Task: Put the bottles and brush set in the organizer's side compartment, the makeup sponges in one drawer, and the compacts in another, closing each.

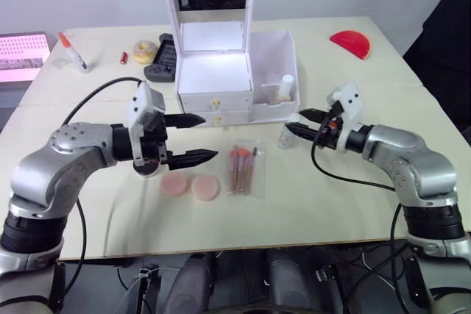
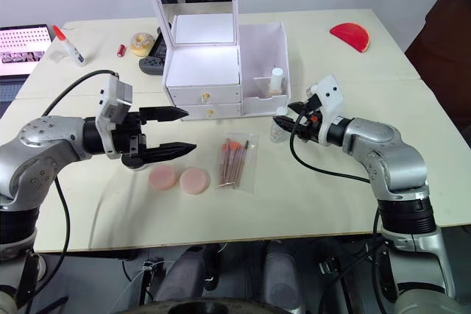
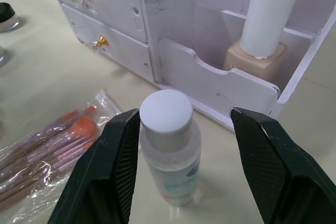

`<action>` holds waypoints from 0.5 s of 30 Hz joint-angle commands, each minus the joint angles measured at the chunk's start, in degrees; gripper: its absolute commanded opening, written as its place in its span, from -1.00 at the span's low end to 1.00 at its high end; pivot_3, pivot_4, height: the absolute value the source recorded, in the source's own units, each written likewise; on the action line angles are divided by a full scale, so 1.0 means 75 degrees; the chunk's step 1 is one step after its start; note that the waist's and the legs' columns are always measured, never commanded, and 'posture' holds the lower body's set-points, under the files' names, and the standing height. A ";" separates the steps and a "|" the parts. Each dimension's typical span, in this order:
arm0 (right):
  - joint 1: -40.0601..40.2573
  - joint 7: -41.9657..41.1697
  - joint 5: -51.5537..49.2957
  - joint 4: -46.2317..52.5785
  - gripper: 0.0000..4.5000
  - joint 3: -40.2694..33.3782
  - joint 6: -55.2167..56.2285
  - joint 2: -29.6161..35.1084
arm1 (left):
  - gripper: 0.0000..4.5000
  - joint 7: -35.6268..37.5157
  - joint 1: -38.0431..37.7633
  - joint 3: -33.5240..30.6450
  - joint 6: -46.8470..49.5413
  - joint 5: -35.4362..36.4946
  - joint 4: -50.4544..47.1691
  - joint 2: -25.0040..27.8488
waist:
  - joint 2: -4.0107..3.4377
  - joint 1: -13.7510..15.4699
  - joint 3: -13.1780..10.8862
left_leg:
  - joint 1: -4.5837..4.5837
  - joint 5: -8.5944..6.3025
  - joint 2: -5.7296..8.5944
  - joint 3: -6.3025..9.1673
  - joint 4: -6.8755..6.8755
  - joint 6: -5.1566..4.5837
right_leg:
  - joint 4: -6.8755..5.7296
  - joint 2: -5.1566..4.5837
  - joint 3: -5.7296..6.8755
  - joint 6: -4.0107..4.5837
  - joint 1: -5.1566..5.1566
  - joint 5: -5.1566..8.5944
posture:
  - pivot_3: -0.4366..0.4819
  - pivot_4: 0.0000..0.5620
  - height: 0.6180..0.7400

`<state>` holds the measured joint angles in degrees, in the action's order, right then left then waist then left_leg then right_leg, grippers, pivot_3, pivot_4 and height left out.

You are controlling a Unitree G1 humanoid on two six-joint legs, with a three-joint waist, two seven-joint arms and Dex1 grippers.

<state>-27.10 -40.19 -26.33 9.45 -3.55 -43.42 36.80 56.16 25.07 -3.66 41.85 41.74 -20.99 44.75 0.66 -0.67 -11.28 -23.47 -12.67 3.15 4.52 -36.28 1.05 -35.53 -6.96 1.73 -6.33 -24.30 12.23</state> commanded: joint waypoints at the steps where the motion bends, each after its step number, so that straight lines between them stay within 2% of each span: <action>1: -0.0145 -0.0001 -0.0208 0.0393 0.29 -0.0261 -0.0045 0.0042 | 1.00 -0.0030 0.0085 -0.0229 -0.0060 0.0092 -0.0189 0.0051 | 0.0000 -0.0003 0.0000 | 0.0000 0.0000 0.0000 0.0000 0.0000 0.0000 | 0.0000 0.0000 0.0000 0.0000 0.0000 0.0000 | -0.05 -0.47 0.95; 6: -0.0151 0.0025 -0.0252 0.0423 0.29 -0.0254 -0.0100 0.0057 | 1.00 -0.0070 0.0083 -0.0232 -0.0018 0.0118 -0.0223 0.0056 | 0.0000 0.0000 0.0000 | 0.0000 0.0000 0.0000 0.0000 0.0000 0.0000 | 0.0000 0.0000 0.0000 0.0000 0.0000 0.0000 | -0.05 -0.47 0.95; 9: -0.0136 0.0013 -0.0255 0.0415 -0.05 -0.0222 -0.0147 0.0080 | 1.00 -0.0095 0.0105 -0.0231 0.0005 0.0134 -0.0235 0.0063 | 0.0000 0.0000 0.0000 | 0.0000 0.0000 0.0000 0.0001 0.0000 0.0000 | 0.0000 0.0000 0.0000 0.0000 0.0000 0.0000 | -0.05 -0.47 0.95; 12: -0.0112 -0.0006 -0.0261 0.0422 -0.67 -0.0165 -0.0191 0.0098 | 1.00 -0.0112 0.0159 -0.0228 0.0021 0.0143 -0.0218 0.0063 | 0.0000 0.0000 0.0000 | 0.0000 0.0000 0.0000 0.0000 0.0000 0.0000 | 0.0000 0.0000 0.0000 0.0000 0.0000 0.0000 | -0.05 -0.47 0.95; 15: -0.0119 0.0014 -0.0268 0.0434 -0.70 -0.0137 -0.0196 0.0070 | 1.00 -0.0122 0.0206 -0.0225 0.0024 0.0129 -0.0176 0.0068 | 0.0000 0.0001 0.0000 | 0.0000 0.0000 0.0000 0.0000 0.0000 0.0000 | 0.0000 0.0000 0.0000 0.0000 0.0000 0.0000 | -0.05 -0.47 0.95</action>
<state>-27.11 -40.03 -27.81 10.65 -3.72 -45.04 37.02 55.19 25.52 -3.66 42.21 41.91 -21.02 44.76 0.66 -0.67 -11.28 -23.47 -12.67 3.15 4.52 -36.28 1.05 -35.53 -6.96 1.73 -6.33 -24.30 12.23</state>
